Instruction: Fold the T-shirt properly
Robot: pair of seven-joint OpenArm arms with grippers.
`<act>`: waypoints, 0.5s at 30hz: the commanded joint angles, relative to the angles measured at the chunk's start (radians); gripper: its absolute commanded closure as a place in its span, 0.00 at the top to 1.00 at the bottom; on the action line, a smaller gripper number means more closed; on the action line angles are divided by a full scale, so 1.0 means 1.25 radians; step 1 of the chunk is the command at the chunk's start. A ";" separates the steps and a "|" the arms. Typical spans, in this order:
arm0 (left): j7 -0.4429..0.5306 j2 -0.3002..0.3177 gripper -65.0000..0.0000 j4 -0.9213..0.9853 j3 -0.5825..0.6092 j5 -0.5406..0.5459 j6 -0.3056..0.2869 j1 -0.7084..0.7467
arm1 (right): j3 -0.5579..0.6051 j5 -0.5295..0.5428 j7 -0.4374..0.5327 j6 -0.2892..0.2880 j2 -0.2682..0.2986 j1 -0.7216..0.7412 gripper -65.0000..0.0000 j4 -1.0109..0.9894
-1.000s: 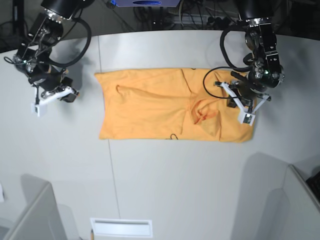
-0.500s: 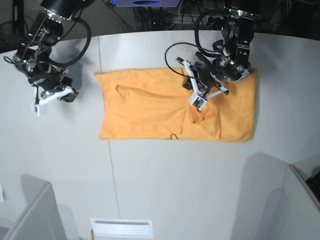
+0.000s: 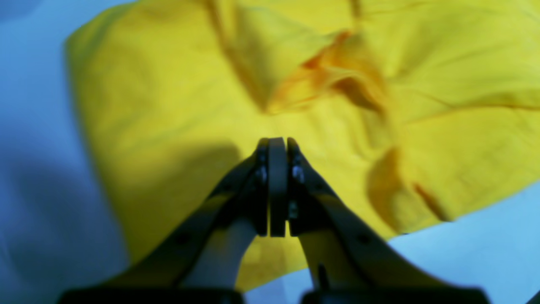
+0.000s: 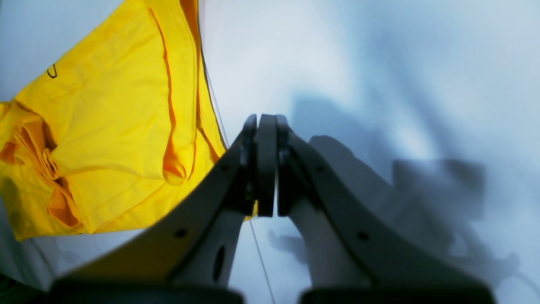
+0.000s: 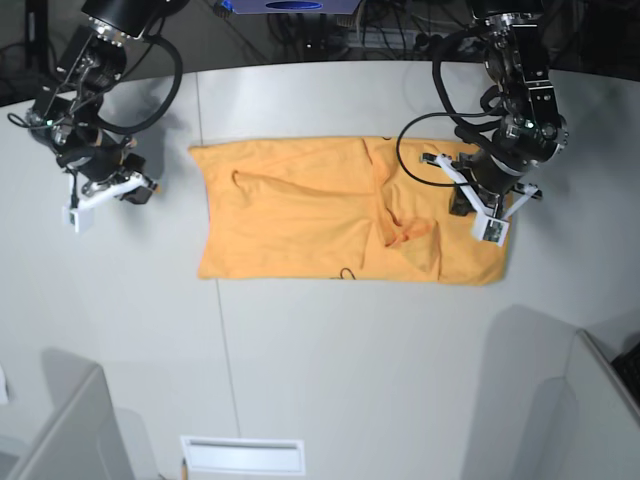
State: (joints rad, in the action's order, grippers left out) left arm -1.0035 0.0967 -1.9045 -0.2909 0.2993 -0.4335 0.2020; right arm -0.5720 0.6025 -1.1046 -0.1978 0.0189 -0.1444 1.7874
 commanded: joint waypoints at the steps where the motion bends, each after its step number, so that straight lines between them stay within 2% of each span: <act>1: 0.015 0.001 0.00 -0.010 -0.007 0.013 -0.002 -0.012 | -0.002 0.013 0.010 -0.001 0.009 0.009 0.00 0.017; 10: 0.018 -0.009 0.00 0.133 -0.037 0.017 0.000 -0.096 | -0.002 0.013 0.010 -0.001 0.008 0.009 0.00 0.015; 15: 0.017 -0.056 0.00 0.199 -0.091 0.008 0.000 -0.143 | -0.002 0.013 0.010 -0.001 0.008 0.009 0.00 0.015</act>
State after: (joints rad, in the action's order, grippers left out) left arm -0.9989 0.0227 -1.6386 -0.4061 0.2920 -0.4259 0.0383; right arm -0.5720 0.6025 -1.1046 -0.1978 0.0189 -0.1440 1.7874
